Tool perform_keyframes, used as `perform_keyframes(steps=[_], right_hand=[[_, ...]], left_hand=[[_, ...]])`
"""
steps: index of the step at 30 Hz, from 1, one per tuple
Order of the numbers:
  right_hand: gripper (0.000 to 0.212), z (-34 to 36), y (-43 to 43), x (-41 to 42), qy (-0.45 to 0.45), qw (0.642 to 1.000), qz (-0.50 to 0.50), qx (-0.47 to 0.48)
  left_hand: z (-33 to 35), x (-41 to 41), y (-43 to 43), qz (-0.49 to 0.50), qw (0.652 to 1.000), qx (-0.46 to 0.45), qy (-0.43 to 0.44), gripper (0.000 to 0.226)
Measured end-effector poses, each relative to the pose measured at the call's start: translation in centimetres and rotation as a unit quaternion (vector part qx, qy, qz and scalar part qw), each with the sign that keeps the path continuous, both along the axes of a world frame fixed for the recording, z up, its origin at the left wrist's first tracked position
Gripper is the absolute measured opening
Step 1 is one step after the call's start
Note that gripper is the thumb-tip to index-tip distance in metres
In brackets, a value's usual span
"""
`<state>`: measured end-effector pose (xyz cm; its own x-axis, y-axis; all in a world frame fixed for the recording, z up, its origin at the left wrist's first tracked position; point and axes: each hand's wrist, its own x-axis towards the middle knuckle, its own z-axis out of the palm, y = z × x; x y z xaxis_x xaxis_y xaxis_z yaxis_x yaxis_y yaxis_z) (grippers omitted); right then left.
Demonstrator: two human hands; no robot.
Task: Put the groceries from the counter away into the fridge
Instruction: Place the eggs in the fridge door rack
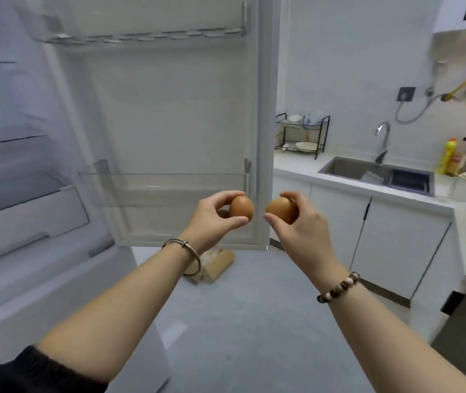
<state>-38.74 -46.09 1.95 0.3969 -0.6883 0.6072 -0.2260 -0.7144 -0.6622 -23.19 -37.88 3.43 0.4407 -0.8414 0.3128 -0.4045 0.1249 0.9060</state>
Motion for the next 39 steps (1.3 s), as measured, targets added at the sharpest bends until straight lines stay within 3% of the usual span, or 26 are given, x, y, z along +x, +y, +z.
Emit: perform_keyframes(steps=[8, 14, 21, 26, 31, 35, 39], right_hand=[[0.044, 5.7, -3.0, 8.6, -0.073, 0.99, 0.069, -0.099], [0.049, 12.8, -6.5, 12.0, -0.137, 0.965, 0.057, -0.218], [0.048, 20.4, -7.6, 14.6, -0.195, 0.921, 0.052, -0.333], [0.046, 24.9, -5.3, 17.5, -0.22, 0.896, 0.031, -0.383], [0.044, 29.7, -1.5, 21.4, -0.195, 0.929, 0.032, -0.313], [0.036, 33.0, 0.3, 24.9, -0.15, 0.964, 0.02, -0.218], [0.034, 34.8, 1.0, 27.9, -0.049, 0.985, 0.009, -0.166]], left_hand=[[6.3, 5.7, -0.7, 0.069, 0.993, -0.086, -0.041, 0.05], [13.0, 7.8, -2.4, 0.096, 0.975, -0.149, -0.134, 0.048], [20.4, 11.0, -2.7, 0.155, 0.919, -0.254, -0.259, 0.05], [24.6, 14.9, -1.3, 0.192, 0.857, -0.309, -0.366, 0.054], [29.0, 20.2, 0.9, 0.206, 0.87, -0.293, -0.339, 0.046], [32.2, 24.6, 3.2, 0.16, 0.913, -0.221, -0.303, 0.039], [33.8, 29.2, 3.9, 0.153, 0.932, -0.136, -0.298, 0.037]])
